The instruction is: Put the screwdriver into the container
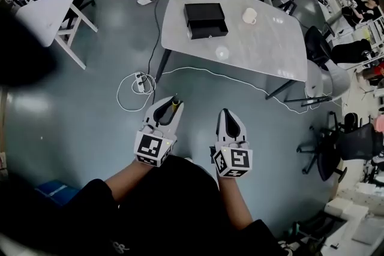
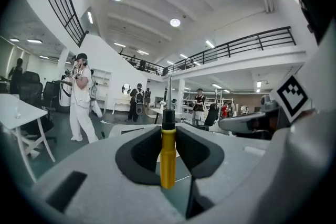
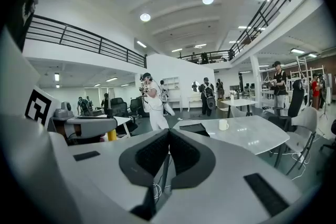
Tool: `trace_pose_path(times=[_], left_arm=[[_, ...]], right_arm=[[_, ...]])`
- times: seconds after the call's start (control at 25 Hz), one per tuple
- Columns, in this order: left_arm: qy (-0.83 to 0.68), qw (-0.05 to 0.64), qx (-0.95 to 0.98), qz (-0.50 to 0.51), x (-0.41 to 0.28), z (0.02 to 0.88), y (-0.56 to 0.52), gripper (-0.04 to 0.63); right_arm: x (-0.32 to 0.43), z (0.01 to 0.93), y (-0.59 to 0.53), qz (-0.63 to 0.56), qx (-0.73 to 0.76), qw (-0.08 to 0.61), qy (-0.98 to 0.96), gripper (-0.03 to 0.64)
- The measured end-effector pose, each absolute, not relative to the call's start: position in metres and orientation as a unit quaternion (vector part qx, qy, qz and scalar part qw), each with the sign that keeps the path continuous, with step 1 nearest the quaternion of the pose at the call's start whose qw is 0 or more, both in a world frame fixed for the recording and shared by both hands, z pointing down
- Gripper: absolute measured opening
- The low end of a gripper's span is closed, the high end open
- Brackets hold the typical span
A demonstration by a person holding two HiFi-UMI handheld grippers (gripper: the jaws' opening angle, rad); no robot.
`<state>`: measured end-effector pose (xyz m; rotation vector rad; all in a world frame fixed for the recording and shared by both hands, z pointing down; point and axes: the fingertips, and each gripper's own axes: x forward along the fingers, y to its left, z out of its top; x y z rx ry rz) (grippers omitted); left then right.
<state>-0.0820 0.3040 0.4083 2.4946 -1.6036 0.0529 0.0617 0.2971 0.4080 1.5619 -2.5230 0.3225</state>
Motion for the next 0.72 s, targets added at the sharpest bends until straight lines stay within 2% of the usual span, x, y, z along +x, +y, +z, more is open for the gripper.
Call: trace_pose_path(times=[0.32,0.72], left_arm=[[-0.525,0.091,0.846,0.01,-0.155,0.406,0.248,0.095],[-0.515,0.106,0.851,-0.001,-0.203,0.423,0.212,0.095]], right_arm=[[-0.015,0.408,0.246,0.109,0.521,0.103,-0.84,0.012],[-0.071,0.419,0.204,0.097,0.526,0.121,-0.836,0.012]])
